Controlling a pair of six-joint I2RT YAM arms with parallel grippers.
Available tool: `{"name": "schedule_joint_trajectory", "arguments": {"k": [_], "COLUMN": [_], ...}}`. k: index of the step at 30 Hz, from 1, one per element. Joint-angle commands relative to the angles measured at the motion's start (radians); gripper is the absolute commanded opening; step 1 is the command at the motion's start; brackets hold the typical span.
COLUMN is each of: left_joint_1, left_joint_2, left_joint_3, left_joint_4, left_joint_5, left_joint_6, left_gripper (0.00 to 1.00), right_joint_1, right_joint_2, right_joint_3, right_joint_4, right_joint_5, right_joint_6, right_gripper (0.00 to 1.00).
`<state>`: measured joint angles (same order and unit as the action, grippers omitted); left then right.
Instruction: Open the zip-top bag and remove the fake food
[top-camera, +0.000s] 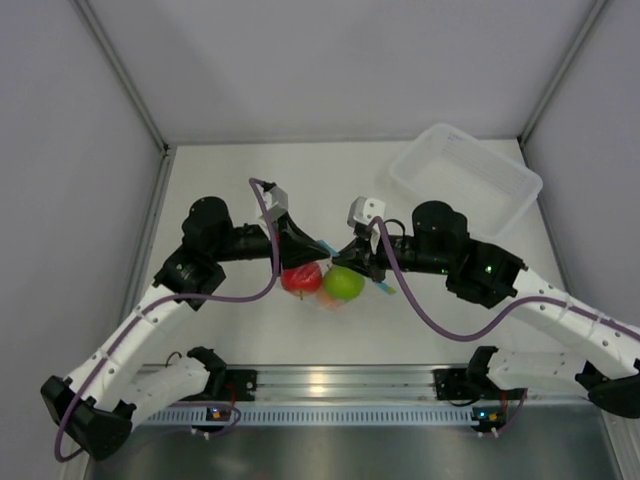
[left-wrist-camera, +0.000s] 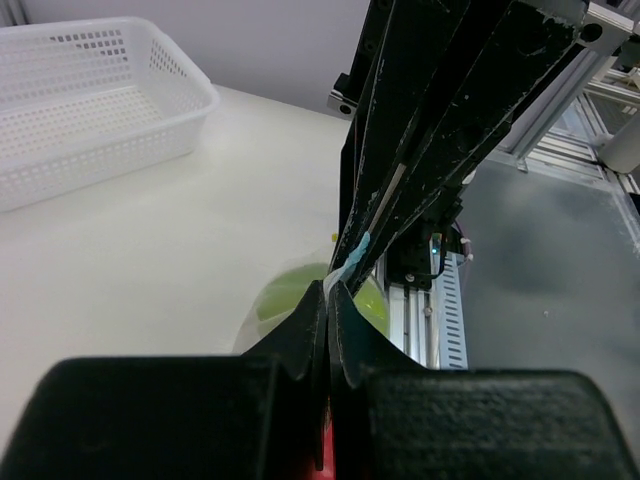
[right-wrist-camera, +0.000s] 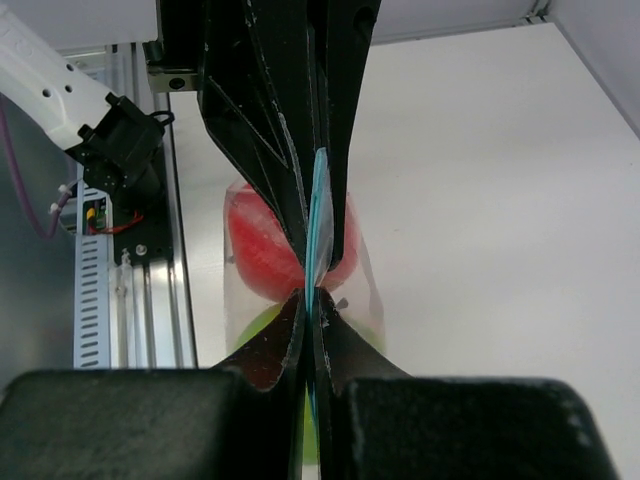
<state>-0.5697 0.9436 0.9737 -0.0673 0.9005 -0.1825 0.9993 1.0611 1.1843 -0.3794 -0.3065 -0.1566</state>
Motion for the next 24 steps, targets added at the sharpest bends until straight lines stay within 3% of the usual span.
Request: {"name": "schedule_joint_trajectory", "arguments": {"k": [1,2,3,5,13,19,22,24], "left_joint_1": [-0.013,-0.015,-0.015,-0.015,-0.015,-0.016,-0.016,-0.015], "left_joint_2": [-0.037,-0.055,-0.065,-0.086,-0.109,-0.141,-0.154,-0.152], "left_joint_3": [0.01,0.007,0.002,-0.001,0.016,0.054,0.069,0.08], "left_joint_4": [0.092,0.095,0.103,0.109,0.124,0.124,0.124,0.124], "left_joint_5": [-0.018,-0.028,-0.044,-0.064,-0.117,-0.104,-0.062,-0.02], "left_joint_6": [-0.008,-0.011,-0.012,-0.023,-0.08,-0.11,-0.11,-0.11], "left_gripper": [0.0,0.0,0.0,0.0,0.0,0.0,0.0,0.0], "right_joint_1": [0.012,0.012,0.012,0.012,-0.053,-0.096,-0.096,-0.097], "right_joint_2": [-0.036,-0.047,-0.055,-0.087,-0.351,-0.529,-0.585,-0.592], "right_joint_3": [-0.021,-0.025,-0.04,-0.083,-0.325,-0.446,-0.494,-0.476], "right_joint_4": [0.063,0.072,0.079,0.106,0.257,0.237,0.257,0.248], "right_joint_5": [-0.022,-0.011,0.006,0.075,0.266,0.469,0.382,0.313], "right_joint_6": [-0.003,0.0,0.014,0.028,0.149,0.189,0.164,0.164], "right_gripper": [0.01,0.05,0.27,0.38,0.44,0.58,0.68,0.69]}}
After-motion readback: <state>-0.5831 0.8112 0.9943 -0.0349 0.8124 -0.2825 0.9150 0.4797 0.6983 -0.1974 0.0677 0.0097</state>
